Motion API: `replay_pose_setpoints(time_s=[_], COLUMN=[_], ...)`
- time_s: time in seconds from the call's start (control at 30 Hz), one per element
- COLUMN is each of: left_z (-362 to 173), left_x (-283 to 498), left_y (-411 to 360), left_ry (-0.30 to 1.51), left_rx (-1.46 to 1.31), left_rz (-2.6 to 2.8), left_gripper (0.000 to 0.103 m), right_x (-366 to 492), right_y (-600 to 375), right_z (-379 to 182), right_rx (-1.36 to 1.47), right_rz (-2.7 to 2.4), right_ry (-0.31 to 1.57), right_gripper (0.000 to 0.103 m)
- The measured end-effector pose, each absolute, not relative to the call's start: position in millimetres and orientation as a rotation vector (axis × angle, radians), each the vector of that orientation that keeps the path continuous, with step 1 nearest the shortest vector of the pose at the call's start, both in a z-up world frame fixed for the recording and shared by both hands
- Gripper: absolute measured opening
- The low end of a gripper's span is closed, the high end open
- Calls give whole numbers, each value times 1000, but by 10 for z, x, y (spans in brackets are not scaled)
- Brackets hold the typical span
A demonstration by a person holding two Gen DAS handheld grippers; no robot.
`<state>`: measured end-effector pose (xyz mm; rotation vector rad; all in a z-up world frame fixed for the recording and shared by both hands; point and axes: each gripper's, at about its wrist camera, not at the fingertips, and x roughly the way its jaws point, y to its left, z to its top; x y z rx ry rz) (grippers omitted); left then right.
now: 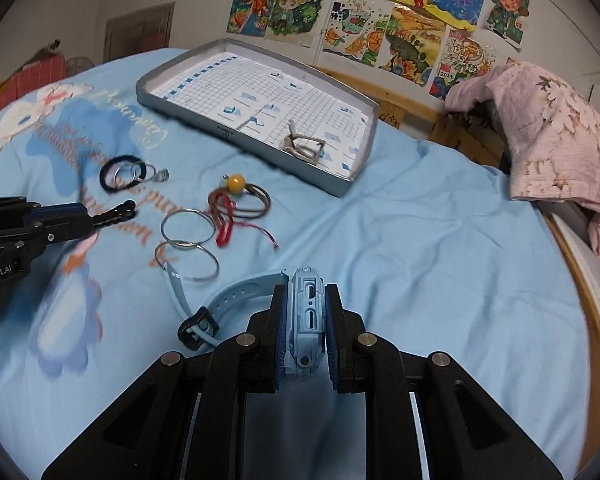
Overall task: Organize jewelry
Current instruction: 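Lift the blue watch with the right tool while the left tool lifts the black keychain, then carry both items over the grey tray and open both tools to release them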
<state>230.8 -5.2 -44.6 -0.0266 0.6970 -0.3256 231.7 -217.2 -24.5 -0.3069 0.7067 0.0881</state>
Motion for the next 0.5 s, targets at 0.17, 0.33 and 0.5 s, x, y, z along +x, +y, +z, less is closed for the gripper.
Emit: replay_pose_setpoints(time_s=[0.17,0.33,0.5], left_z=[-374,-224,-42], left_x=[2124,2162,2426], left_y=[-91,-77,13], left_ry=[682,656,618], left_rx=[-39,-53,-71], left_rz=[-339,-328,-284], left_gripper=[11,11,11], right_x=[2149,2230,2585], right_y=[-2305,-2359,-2282], right_z=[-66,61,136], right_rx=[-334,-234,-98], right_rz=[51,82,124], right_ry=[697,645,559], right_gripper=[15,15,15])
